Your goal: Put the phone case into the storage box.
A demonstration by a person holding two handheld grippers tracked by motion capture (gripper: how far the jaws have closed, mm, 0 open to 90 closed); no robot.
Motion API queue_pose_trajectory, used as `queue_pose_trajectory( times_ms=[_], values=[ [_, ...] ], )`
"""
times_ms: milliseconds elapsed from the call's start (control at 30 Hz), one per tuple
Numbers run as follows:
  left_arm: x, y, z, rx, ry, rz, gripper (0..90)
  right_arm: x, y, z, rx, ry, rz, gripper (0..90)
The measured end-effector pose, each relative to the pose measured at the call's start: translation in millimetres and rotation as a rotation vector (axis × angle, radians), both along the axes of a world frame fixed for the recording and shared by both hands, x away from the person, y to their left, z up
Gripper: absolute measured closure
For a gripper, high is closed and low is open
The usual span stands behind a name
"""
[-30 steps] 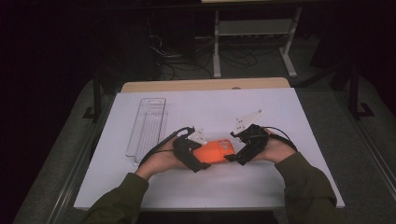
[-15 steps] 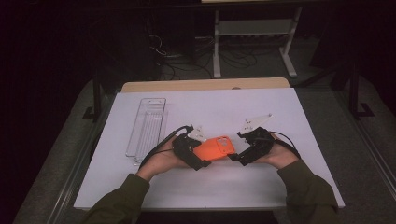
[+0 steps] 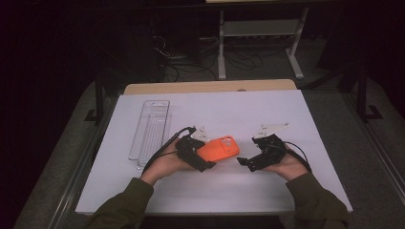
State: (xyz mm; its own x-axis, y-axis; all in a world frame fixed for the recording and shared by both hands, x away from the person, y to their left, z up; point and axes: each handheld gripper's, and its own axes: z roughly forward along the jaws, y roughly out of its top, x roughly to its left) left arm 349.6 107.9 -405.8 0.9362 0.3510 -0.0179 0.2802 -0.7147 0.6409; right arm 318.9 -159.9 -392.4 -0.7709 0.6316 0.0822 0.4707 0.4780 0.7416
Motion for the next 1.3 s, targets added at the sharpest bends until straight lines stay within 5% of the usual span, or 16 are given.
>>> queue_pose_trajectory(
  times_ms=[700, 800, 1000, 1300],
  values=[
    [3.2, 2.4, 0.0, 0.016, 0.002, 0.023, 15.5, -21.2, -1.6, -24.7, 0.041, -0.011, -0.136, 0.0],
    [2.6, 1.2, -1.6, -0.011, 0.013, 0.044, 15.5, -20.9, -1.1, -27.7, 0.041, -0.026, -0.158, 0.0],
    [3.5, 2.0, -1.9, 0.012, 0.005, 0.028, 15.5, -20.1, -0.2, -30.4, 0.057, -0.034, -0.167, 0.0],
    [3.2, 1.4, -1.8, -0.007, 0.012, 0.042, 15.5, -19.4, 5.9, -35.0, 0.057, -0.029, -0.168, 0.0]
  ],
)
